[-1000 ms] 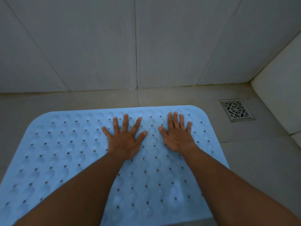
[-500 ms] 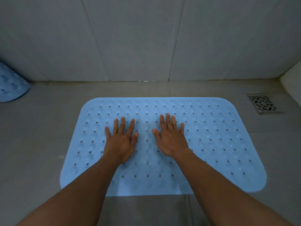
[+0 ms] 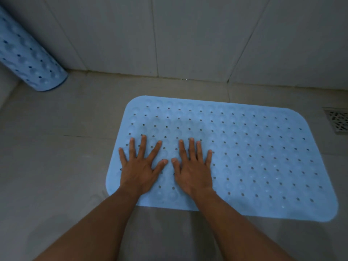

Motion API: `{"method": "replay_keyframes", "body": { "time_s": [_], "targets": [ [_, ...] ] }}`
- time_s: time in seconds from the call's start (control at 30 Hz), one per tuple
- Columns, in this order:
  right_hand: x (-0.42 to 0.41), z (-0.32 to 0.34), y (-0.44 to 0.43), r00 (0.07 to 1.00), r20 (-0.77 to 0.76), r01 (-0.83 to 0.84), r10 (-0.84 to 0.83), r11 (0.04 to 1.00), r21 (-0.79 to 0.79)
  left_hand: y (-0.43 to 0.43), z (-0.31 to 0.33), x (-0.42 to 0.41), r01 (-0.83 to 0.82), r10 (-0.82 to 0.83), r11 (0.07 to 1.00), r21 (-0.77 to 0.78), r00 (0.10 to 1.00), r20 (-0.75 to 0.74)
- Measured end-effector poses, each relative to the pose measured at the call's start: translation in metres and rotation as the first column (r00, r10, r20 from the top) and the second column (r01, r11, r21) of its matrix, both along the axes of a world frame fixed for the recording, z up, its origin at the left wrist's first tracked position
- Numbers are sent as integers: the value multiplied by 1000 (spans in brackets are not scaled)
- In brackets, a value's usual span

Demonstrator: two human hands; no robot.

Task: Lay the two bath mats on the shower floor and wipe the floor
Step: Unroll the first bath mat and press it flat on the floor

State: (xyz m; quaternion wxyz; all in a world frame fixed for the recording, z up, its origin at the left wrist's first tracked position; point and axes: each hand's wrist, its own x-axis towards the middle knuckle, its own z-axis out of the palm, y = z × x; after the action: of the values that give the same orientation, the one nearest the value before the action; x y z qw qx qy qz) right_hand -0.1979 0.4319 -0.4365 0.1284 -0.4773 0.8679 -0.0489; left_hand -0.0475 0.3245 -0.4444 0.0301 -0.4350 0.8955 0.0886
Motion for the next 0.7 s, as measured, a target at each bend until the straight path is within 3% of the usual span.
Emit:
{"method": "replay_keyframes", "body": {
  "time_s": [0.23, 0.7],
  "targets": [
    [3, -3, 0, 998, -61, 3, -4, 1000, -18, 0, -1, -2, -19, 19, 1000, -6, 1000, 20],
    [0, -2, 6, 999, -33, -21, 20, 999, -38, 5, 4, -1, -21, 21, 1000, -3, 1000, 6]
  ]
}}
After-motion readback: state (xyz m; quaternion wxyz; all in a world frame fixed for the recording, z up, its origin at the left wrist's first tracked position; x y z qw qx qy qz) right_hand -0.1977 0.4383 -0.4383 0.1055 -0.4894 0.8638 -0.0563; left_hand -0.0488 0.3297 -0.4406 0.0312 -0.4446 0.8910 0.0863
